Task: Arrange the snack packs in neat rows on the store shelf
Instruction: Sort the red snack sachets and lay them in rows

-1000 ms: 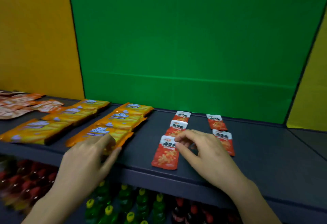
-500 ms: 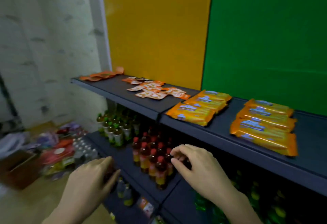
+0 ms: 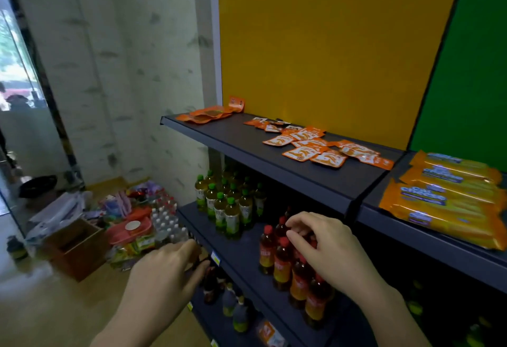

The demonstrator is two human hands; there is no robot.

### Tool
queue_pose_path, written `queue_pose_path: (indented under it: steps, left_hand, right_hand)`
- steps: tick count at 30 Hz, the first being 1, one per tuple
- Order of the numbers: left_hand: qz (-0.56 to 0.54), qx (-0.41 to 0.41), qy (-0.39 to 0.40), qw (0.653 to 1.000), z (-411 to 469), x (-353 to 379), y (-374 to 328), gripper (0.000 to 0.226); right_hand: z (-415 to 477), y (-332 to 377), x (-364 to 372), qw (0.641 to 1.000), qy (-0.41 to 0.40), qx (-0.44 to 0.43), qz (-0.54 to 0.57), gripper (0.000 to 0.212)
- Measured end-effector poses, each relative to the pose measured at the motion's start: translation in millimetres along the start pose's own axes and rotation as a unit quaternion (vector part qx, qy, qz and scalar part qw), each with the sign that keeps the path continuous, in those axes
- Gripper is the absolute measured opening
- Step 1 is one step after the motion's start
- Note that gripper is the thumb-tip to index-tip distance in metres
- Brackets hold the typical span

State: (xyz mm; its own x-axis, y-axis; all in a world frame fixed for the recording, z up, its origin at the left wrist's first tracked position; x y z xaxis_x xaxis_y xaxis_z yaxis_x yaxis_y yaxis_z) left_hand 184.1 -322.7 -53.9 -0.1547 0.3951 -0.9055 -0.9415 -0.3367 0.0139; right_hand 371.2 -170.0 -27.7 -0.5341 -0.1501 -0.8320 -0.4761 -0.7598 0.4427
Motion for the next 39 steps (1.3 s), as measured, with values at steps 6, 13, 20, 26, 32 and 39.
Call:
queue_pose_path:
  steps: [6, 13, 20, 26, 32, 39]
  left_hand:
    - [-0.026, 0.024, -0.039, 0.999, 84, 30, 49, 0.024]
    - [-0.087, 0.037, -0.087, 0.992, 180, 41, 95, 0.039]
    - [-0.157, 0.106, -0.076, 0.979, 268, 66, 98, 0.029]
    - [-0.211, 0.189, -0.048, 0.958, 348, 95, 97, 0.033]
    - [-0.236, 0.256, -0.022, 0.937, 415, 112, 99, 0.021]
    - [-0.240, 0.261, 0.044, 0.934, 483, 134, 70, 0.020]
  right_hand:
    - [90, -5, 23, 1.000, -0.026, 0.012, -0.002, 0.016]
    - [183, -12, 25, 0.995, -0.091, 0.040, 0.008, 0.015]
    - [223, -35, 24, 0.987, -0.114, 0.104, -0.040, 0.012]
    - [243, -50, 23, 0.964, -0.176, 0.186, -0.075, 0.009]
    - [256, -54, 23, 0.936, -0.210, 0.257, -0.119, 0.012]
    - [264, -66, 6, 0.900, -0.173, 0.352, -0.187, 0.016]
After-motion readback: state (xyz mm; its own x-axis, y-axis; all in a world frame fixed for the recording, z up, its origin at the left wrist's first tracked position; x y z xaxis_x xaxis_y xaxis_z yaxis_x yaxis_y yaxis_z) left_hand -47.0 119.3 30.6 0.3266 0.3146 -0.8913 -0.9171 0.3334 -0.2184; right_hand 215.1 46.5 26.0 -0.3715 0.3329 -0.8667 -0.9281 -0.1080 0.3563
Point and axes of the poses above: each hand's wrist, its own z-axis towards the middle knuckle, its own x-axis out of the palm, y = z × x, the point moved 4 cm from there along z, towards the middle knuckle, and after that the axes turned 3 degrees about y, right-handed, at the moved point
